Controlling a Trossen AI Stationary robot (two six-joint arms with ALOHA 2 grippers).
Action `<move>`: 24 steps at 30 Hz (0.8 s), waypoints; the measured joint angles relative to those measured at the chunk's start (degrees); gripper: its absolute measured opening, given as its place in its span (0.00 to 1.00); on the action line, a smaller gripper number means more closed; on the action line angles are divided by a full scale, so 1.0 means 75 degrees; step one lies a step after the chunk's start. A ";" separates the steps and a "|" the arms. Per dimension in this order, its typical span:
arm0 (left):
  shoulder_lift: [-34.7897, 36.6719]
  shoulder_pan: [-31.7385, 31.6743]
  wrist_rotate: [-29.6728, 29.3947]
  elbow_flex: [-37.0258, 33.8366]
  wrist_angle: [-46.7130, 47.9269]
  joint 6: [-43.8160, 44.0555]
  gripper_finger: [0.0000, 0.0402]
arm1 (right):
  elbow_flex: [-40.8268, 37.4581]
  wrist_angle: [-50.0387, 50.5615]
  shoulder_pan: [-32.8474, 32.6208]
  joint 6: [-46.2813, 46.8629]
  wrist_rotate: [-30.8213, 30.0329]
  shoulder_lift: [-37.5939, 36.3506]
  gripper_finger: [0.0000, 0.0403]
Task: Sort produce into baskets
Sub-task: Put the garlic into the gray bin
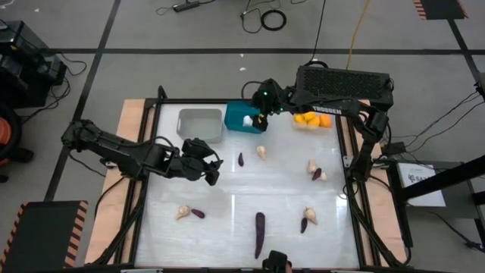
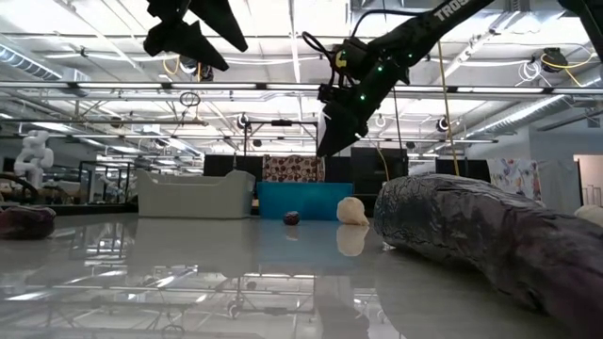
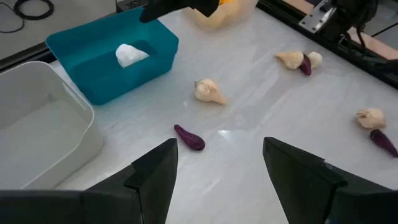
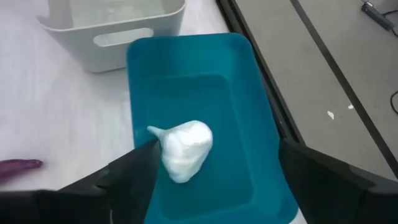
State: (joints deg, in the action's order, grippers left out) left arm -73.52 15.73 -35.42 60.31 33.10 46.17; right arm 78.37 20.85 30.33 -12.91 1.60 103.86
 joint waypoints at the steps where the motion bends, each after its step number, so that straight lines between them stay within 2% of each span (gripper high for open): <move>1: 0.0003 0.0000 0.0007 0.0000 -0.0023 0.0000 0.61 | 0.0000 0.0033 -0.0001 -0.0001 -0.0002 -0.0024 0.79; 6: 0.0061 0.0000 0.0209 0.0000 0.0057 -0.0009 0.61 | 0.0000 0.0269 -0.0035 0.0097 -0.0022 -0.0350 0.79; 11: 0.0058 0.0000 0.0933 0.0000 0.0348 -0.0271 0.61 | 0.0000 0.1013 -0.0210 0.0777 0.0007 -0.0894 0.79; 13: 0.0055 0.0000 0.1546 0.0000 0.0780 -0.0257 0.61 | 0.0000 0.1574 -0.0300 0.1205 0.0015 -0.1170 0.79; 18: 0.0050 0.0149 0.3694 0.0000 0.2268 -0.0213 0.61 | 0.0003 0.3036 -0.0751 0.2224 0.0049 -0.1708 0.79; 24: -0.0017 0.0695 0.4708 -0.0598 0.2918 -0.0676 0.61 | 0.0003 0.3808 -0.1683 0.2864 0.0231 -0.1922 0.79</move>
State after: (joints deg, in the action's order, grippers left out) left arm -73.65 20.94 -0.11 55.83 54.99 41.10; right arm 78.39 49.41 17.70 8.56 3.33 89.45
